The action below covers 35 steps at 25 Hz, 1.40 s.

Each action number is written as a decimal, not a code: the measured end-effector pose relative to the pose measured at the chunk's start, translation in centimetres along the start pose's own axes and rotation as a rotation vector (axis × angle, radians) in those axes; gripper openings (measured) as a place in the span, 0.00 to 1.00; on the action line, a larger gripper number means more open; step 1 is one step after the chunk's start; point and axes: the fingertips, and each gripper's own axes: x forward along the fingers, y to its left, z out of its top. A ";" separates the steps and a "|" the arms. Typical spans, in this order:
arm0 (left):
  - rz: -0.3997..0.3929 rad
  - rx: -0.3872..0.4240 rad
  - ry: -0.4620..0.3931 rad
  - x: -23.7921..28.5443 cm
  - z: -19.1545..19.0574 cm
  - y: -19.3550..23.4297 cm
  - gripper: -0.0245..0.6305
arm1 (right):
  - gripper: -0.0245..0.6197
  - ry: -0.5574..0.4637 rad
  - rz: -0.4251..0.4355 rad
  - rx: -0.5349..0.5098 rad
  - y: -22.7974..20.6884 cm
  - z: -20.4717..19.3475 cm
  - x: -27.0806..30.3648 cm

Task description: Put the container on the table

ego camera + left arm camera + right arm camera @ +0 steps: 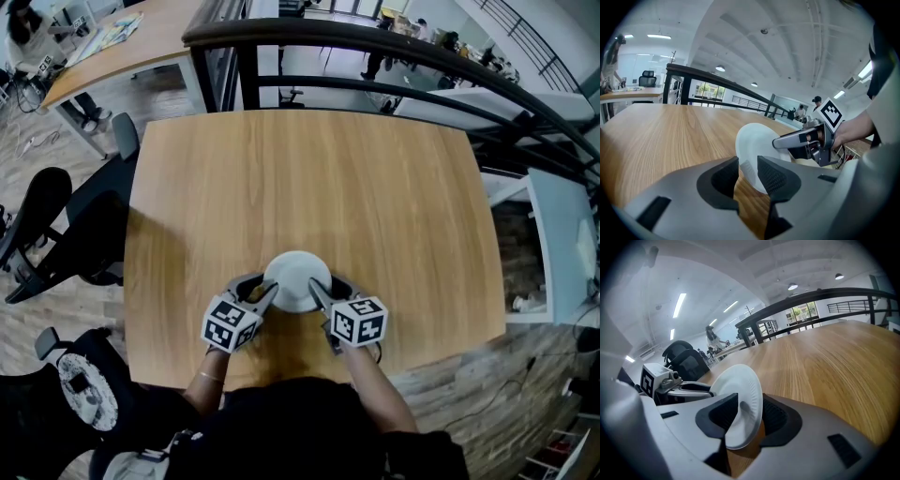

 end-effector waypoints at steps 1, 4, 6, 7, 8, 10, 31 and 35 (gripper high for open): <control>0.005 0.017 0.014 0.1 -0.2 0.0 0.21 | 0.27 0.005 -0.002 -0.004 0.0 -0.1 0.1; 0.019 0.059 0.050 0.4 -0.7 -0.2 0.23 | 0.27 0.021 -0.005 -0.012 -0.1 -0.4 0.1; 0.026 0.066 0.051 0.4 -0.7 -0.2 0.23 | 0.28 0.031 -0.009 -0.027 -0.1 -0.6 0.1; 0.029 0.067 0.050 0.5 -0.7 -0.1 0.23 | 0.28 0.035 -0.011 -0.035 -0.1 -0.6 0.2; 0.032 0.071 0.052 0.5 -0.7 -0.1 0.24 | 0.29 0.039 -0.013 -0.044 -0.1 -0.6 0.2; 0.038 0.081 0.061 0.6 -0.8 0.0 0.24 | 0.29 0.046 -0.017 -0.059 -0.1 -0.6 0.3; 0.092 0.085 0.125 0.5 -1.8 0.7 0.25 | 0.33 0.053 -0.066 -0.107 -0.8 -0.8 0.3; 0.099 0.077 0.123 0.2 -1.9 1.0 0.27 | 0.33 0.030 -0.083 -0.088 -1.1 -0.4 -0.1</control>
